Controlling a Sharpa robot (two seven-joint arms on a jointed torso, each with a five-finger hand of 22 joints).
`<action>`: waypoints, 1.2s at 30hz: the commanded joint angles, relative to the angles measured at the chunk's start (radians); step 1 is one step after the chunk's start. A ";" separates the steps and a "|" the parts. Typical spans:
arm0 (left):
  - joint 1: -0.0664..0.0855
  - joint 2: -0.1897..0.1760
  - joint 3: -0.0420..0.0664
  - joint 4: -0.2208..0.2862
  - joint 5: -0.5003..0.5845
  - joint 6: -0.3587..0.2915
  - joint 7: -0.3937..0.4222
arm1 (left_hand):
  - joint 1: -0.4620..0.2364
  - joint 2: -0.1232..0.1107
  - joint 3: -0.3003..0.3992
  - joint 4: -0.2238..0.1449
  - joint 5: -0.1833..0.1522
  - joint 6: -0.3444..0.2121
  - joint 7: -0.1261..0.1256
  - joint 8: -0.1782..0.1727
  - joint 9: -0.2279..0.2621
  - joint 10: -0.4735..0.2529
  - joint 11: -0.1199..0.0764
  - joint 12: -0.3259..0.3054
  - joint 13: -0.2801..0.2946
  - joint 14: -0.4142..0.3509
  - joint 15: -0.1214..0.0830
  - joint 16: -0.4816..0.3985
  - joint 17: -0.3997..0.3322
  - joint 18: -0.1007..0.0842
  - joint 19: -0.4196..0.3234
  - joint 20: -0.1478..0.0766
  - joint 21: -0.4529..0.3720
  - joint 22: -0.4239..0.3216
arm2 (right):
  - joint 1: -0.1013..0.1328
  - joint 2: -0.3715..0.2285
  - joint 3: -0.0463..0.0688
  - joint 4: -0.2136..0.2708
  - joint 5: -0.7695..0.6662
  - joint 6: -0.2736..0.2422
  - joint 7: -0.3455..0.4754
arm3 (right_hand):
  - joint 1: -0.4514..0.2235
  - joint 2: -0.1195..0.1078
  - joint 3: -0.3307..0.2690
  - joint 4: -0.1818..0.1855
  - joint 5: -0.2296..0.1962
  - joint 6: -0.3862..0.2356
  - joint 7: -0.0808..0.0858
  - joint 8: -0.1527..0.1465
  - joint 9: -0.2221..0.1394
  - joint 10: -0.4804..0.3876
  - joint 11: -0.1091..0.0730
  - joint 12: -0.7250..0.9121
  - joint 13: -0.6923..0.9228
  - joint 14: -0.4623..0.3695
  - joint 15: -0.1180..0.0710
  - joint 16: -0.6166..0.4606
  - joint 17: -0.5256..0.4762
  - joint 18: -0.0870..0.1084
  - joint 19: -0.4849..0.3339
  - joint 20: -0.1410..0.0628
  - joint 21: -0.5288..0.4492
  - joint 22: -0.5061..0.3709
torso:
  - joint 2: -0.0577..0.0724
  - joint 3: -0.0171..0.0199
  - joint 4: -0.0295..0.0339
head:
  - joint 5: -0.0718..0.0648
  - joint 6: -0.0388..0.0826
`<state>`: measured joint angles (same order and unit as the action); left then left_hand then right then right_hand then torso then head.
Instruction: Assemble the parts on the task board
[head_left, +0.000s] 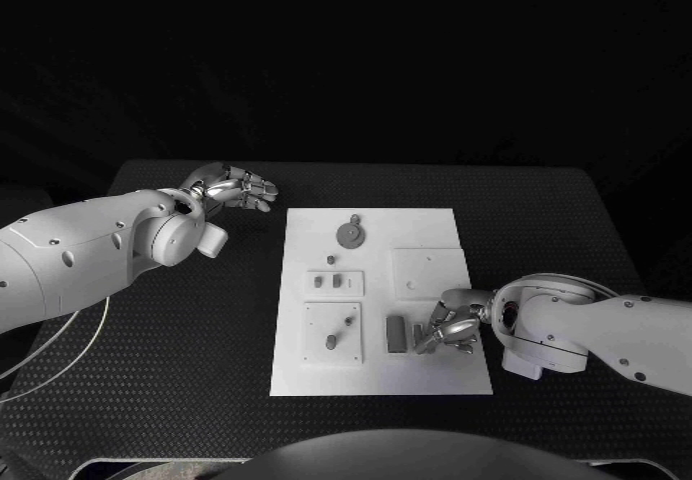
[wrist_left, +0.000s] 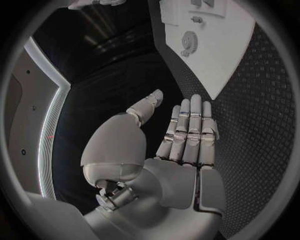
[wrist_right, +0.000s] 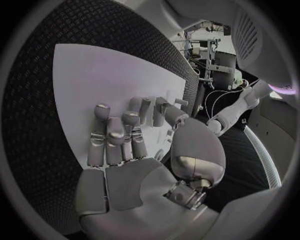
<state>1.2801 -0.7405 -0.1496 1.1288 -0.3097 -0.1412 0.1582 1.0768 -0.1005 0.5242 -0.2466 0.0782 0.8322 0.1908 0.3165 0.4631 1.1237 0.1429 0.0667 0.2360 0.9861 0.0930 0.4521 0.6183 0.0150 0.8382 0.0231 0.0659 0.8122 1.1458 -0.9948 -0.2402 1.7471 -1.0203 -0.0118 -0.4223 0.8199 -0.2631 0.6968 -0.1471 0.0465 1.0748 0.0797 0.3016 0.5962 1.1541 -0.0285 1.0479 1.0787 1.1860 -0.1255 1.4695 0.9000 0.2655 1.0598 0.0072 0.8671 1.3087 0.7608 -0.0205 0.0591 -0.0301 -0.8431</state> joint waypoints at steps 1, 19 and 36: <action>0.001 0.001 0.000 0.002 0.005 0.006 0.006 | -0.007 -0.002 0.001 0.007 -0.005 -0.008 -0.001 0.007 -0.001 -0.006 0.000 0.005 -0.001 0.008 -0.002 -0.005 0.001 -0.015 -0.006 0.003 0.003 -0.002 | -0.001 -0.001 0.000 -0.002 0.011 0.073 0.038 | 0.021 0.007 -0.002 -0.014 0.004 -0.007 -0.001 0.002 0.002 -0.007 -0.002 0.006 0.001 -0.009 -0.001 -0.003 0.001 -0.004 -0.001 0.002 0.000 0.016 | 0.000 -0.0006 0.0007 | -0.001 -0.002; 0.001 0.002 0.000 0.002 0.005 0.008 0.006 | -0.007 -0.002 0.001 0.007 -0.005 -0.008 -0.001 0.007 -0.001 -0.006 0.000 0.005 -0.001 0.008 -0.002 -0.006 0.003 -0.015 -0.006 0.003 0.003 -0.002 | -0.001 0.015 0.000 -0.025 -0.020 0.035 0.034 | 0.144 0.184 -0.034 -0.132 0.004 0.004 -0.006 0.014 0.007 0.002 -0.006 0.013 0.001 -0.005 0.002 0.003 0.003 -0.004 -0.002 0.010 0.004 0.016 | 0.000 -0.0018 0.0010 | -0.001 -0.004; 0.001 0.001 0.000 0.003 0.005 0.011 0.004 | -0.007 -0.002 0.001 0.008 -0.005 -0.008 -0.001 0.007 -0.001 -0.006 0.000 0.005 -0.001 0.009 -0.002 -0.007 0.004 -0.015 -0.006 0.003 0.003 -0.002 | -0.001 0.033 0.000 -0.044 -0.018 0.010 -0.045 | 0.104 0.227 -0.047 -0.129 0.004 0.029 -0.017 0.025 0.007 0.026 -0.017 0.024 0.002 0.019 -0.004 0.008 0.011 -0.004 0.014 0.002 0.008 0.015 | -0.001 -0.0025 0.0011 | -0.002 -0.006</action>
<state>1.2799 -0.7407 -0.1498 1.1294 -0.3097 -0.1407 0.1568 1.0768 -0.1005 0.5264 -0.2444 0.0782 0.8322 0.1908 0.3204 0.4633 1.1237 0.1429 0.0667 0.2360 0.9897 0.0893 0.4521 0.6212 0.0150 0.8382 0.0232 0.0659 0.8107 1.1465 -0.9654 -0.2399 1.7138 -1.0239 0.0267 -0.4236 0.9227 -0.0482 0.6472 -0.2715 0.0465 1.0983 0.0613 0.3229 0.6030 1.1742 -0.0485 1.0676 1.0799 1.1977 -0.1302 1.4750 0.9099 0.2641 1.0689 0.0125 0.8731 1.3087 0.7602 -0.0229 0.0603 -0.0318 -0.8480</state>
